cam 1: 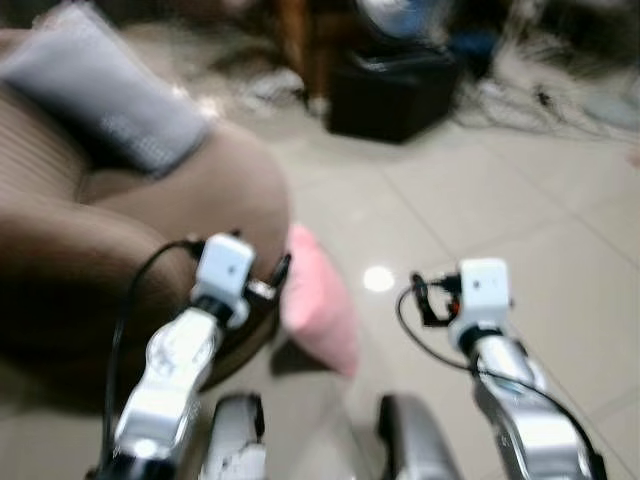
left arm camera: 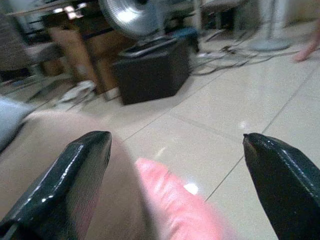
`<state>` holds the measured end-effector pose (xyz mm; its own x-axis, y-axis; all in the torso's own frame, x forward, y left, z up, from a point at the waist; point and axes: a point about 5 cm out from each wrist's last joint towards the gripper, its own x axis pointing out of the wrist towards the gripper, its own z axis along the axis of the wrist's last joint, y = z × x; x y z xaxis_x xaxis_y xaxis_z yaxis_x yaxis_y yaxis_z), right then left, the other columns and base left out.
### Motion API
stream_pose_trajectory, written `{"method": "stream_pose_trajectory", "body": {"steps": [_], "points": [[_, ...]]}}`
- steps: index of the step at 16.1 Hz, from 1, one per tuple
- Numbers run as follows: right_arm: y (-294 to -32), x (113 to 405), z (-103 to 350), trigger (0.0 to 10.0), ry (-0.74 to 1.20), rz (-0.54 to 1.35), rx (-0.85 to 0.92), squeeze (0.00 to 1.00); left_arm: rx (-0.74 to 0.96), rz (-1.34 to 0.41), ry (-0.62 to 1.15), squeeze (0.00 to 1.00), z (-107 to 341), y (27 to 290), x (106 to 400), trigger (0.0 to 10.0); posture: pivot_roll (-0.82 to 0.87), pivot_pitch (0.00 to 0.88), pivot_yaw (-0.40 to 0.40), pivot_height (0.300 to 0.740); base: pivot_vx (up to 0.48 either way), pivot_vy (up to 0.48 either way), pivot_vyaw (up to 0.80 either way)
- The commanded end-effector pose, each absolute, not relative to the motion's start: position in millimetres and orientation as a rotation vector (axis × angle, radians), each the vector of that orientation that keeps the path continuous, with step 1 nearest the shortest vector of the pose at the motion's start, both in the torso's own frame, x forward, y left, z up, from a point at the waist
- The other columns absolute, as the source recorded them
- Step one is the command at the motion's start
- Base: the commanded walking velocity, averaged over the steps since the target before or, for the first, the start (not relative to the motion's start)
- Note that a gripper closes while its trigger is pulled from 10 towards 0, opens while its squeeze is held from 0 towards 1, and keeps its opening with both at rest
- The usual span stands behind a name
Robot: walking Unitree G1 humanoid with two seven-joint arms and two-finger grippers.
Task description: Move the pillow to the sofa from floor
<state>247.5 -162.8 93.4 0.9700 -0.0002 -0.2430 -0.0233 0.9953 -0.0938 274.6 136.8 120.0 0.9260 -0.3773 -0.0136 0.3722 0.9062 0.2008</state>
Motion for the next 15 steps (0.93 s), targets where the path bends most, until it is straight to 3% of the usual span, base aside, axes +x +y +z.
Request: {"method": "stream_pose_trajectory", "body": {"steps": [1, 9, 15], "points": [[-158, 251, 97, 10.0, 0.23, 0.023, -0.089, 0.0, 0.226, -0.362, -0.009, 0.0, 118, 148, 275, 10.0, -0.04, 0.06, 0.009, 0.57, 0.398, 0.0, -0.61], [-151, 252, 95, 10.0, 0.24, 0.122, -0.176, 0.0, 0.239, -0.342, 0.005, 0.0, 116, 154, 274, 10.0, -0.04, 0.053, 0.01, 0.57, 0.359, 0.0, 0.0], [-150, 250, 90, 10.0, 0.264, 0.137, -0.138, 0.0, 0.306, -0.386, 0.118, 0.0, 95, 156, 271, 10.0, -0.04, 0.051, 0.012, 0.545, 0.0, 0.0, 0.0]]}}
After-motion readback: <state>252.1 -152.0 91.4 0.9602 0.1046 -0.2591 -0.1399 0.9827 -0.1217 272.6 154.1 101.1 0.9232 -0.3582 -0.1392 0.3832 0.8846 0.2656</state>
